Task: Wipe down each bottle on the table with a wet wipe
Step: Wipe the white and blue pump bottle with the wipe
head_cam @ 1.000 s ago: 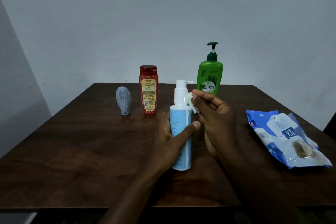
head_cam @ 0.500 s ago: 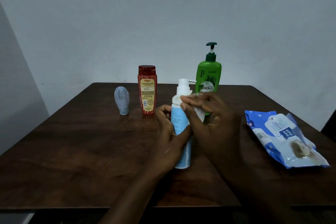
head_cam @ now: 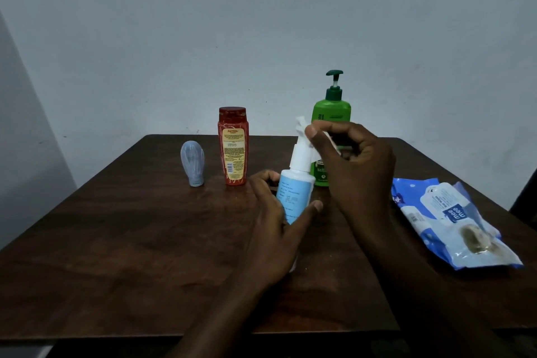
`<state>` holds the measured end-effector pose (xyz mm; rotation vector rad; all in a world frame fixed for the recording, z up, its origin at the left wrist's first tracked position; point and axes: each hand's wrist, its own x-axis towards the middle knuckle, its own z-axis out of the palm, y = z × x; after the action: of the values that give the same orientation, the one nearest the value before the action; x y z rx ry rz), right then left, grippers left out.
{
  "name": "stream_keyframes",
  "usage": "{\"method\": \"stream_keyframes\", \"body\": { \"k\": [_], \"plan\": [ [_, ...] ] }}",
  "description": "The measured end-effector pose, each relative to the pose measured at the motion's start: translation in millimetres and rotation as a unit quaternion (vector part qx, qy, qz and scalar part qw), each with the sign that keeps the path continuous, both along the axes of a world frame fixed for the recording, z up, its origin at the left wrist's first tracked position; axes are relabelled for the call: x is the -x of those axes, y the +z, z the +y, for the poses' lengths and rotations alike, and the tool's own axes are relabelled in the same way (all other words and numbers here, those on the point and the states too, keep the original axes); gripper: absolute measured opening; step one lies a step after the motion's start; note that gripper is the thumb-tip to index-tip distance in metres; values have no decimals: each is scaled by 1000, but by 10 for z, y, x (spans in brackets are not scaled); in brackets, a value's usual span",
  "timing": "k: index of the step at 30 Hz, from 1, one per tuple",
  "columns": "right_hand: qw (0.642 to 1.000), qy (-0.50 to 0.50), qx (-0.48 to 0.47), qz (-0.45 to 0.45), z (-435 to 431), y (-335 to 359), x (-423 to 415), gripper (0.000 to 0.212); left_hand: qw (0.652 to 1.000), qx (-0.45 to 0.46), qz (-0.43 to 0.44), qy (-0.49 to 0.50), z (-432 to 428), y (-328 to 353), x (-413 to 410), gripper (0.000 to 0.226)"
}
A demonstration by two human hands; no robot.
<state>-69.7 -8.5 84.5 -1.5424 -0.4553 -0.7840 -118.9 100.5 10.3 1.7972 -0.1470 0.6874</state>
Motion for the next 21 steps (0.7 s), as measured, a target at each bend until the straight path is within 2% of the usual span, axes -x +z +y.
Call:
{"method": "stream_keyframes", "body": {
  "k": [2,3,5,9,11,15,21],
  "plan": [
    [996,36,-46,72,-27,15,-31,4,1000,13,7,-4,-4,-2,8,53],
    [994,49,-36,93,-56,37,-60,3,1000,19,9,-5,1,-12,8,53],
    [990,82,31,111,-140,99,-128,7,1000,28,6,-10,24,-24,21,54],
    [970,136,181,84,-311,327,-209,10,999,40,8,-36,109,52,69,52],
    [957,181,208,93,-356,438,-217,11,998,35,-3,-49,171,90,78,52],
    [940,281,122,152,-382,468,-216,13,997,48,-2,-67,247,156,89,47],
    [902,352,-77,238,-281,224,-131,39,990,90,18,-107,313,153,35,49]
  ]
}}
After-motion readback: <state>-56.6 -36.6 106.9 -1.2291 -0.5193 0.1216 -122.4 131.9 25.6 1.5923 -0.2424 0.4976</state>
